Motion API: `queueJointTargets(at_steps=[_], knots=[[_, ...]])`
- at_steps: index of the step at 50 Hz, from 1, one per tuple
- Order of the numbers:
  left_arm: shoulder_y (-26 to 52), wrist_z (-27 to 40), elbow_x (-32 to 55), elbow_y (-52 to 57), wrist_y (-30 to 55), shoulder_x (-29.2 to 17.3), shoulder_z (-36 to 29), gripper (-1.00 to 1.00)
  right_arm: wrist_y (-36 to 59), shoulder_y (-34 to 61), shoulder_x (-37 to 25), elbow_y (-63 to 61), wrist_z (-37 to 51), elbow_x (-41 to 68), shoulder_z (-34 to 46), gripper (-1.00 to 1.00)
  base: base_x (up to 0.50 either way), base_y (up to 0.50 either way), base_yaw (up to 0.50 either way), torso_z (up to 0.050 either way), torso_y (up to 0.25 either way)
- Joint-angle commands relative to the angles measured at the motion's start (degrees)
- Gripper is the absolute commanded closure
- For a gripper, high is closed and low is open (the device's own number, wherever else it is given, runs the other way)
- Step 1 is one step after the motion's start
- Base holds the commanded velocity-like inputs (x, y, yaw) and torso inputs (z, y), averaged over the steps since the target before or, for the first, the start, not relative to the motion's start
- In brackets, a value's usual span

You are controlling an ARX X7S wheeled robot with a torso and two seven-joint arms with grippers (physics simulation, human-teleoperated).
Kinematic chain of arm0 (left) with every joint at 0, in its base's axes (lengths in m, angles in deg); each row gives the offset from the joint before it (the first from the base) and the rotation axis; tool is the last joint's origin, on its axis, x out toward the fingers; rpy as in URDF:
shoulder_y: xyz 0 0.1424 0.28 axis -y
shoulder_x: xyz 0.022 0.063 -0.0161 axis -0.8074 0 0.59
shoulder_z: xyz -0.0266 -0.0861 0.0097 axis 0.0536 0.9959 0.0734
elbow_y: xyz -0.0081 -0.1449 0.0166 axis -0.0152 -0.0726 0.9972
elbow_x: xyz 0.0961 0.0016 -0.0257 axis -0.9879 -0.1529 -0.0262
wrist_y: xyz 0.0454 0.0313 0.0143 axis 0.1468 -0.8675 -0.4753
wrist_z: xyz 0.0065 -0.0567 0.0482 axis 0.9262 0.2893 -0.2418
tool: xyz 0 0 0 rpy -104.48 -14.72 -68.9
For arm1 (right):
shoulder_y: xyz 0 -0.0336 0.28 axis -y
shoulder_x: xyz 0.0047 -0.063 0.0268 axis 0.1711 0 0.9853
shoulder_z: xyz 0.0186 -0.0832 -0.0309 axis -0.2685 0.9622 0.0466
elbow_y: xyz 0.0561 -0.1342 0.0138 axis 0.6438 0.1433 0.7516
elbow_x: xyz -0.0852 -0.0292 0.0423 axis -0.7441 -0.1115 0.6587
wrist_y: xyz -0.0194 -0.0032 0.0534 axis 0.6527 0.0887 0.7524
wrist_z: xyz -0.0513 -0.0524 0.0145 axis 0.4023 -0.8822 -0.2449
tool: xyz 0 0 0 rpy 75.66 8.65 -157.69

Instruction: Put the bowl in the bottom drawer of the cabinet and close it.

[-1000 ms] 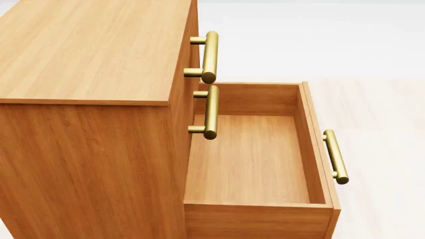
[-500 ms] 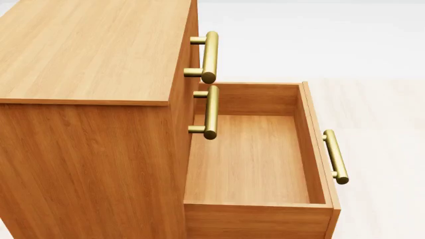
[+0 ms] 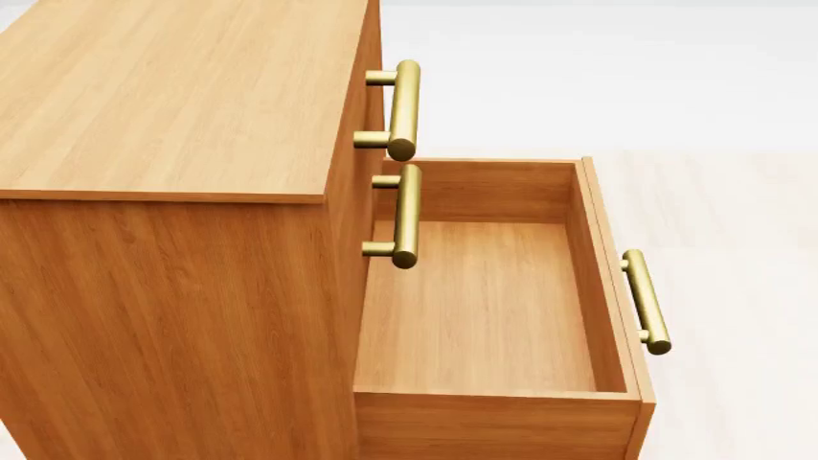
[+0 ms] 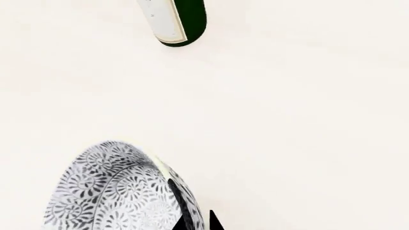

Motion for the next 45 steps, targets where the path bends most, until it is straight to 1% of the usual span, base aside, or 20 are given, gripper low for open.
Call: queueJointTargets(at_steps=[1, 9, 17, 31, 45], knots=[[-0.1, 0.3, 0.1, 0.5, 0.3, -0.2, -0.1, -1.00, 0.3, 0.5, -0.6, -7.7, -2.5, 2.4, 3.0, 1.00, 0.00, 0.00, 0.00, 0.000, 0.000], [0.0, 0.1, 0.3, 0.1, -0.1, -0.3, -0.1, -1.00, 4.4, 3.1, -1.9, -15.1, -0.5, 4.1, 4.4, 1.00, 0.00, 0.00, 0.00, 0.000, 0.000], [0.0, 0.2, 0.4, 0.1, -0.2, -0.3, -0.2, -1.00, 6.6, 5.6, -3.7, -19.0, 0.1, 4.9, 6.6, 1.00, 0.00, 0.00, 0.00, 0.000, 0.000], [0.1, 0.3, 0.4, 0.2, -0.1, -0.5, -0.4, -1.00, 9.3, 11.4, -6.7, -21.3, 1.1, 5.7, 9.9, 1.00, 0.00, 0.00, 0.00, 0.000, 0.000], [0.0, 0.5, 0.4, 0.3, -0.2, -0.6, -0.5, -1.00, 11.2, 20.4, -9.2, -19.9, 2.1, 5.9, 15.1, 1.00, 0.00, 0.00, 0.00, 0.000, 0.000]])
